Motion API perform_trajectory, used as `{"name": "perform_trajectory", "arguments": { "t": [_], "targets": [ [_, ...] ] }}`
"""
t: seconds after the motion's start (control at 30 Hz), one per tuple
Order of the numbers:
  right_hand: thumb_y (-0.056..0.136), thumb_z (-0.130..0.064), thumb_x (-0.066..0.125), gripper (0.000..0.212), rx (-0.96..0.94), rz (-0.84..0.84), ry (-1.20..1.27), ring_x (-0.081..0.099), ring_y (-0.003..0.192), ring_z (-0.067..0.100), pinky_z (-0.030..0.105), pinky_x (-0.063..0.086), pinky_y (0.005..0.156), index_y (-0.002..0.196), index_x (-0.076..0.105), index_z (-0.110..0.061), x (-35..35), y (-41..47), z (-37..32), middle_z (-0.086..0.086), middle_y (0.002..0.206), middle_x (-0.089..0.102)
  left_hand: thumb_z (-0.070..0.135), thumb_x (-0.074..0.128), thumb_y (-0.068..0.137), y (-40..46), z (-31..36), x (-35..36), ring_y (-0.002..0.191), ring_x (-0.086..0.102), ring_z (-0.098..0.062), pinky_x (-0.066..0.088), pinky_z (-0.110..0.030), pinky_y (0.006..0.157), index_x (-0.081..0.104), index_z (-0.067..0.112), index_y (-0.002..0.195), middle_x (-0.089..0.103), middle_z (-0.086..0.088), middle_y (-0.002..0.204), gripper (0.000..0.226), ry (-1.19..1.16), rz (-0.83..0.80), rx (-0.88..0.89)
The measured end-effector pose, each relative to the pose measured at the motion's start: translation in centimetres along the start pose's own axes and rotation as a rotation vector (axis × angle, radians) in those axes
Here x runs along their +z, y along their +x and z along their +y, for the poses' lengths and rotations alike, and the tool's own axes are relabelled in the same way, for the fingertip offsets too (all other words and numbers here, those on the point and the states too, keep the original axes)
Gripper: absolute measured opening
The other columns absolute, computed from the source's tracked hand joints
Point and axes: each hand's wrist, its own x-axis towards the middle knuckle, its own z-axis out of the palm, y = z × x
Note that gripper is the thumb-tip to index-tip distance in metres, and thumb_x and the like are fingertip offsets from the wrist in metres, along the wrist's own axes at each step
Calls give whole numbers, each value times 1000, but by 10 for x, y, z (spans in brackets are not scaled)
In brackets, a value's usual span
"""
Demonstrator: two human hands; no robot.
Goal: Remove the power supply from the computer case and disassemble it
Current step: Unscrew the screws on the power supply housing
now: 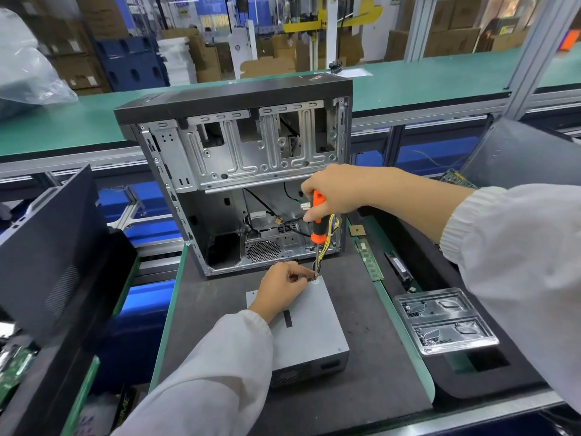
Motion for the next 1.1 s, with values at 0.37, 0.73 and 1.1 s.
{"name": "perform_trajectory", "arguments": {
  "t": [0.37,0.73,1.1],
  "targets": [
    [86,-17,68,24,-214,-186,1,48,90,18,31,37,74,107,59,-23,-14,-6,-3,-6,95,46,11,62,87,-1,10,-20,60,29,-15,23,-21,57,75,31,103,28,3,62,29,-348,-40,71],
    [80,-75,44,71,11,-118,-12,65,58,19,35,54,61,104,52,-9,-20,-14,-16,-2,63,58,16,73,87,12,46,-18,95,68,-21,48,-44,100,80,28,85,76,-11,93,14,-446,-60,133],
    [85,-38,67,44,-176,-217,34,55,77,14,24,43,60,122,48,-23,-26,-7,-11,-4,98,47,10,71,87,13,42,-28,89,68,-8,53,-19,85,76,11,95,76,-2,91,10,-496,-74,88]
  ]
}}
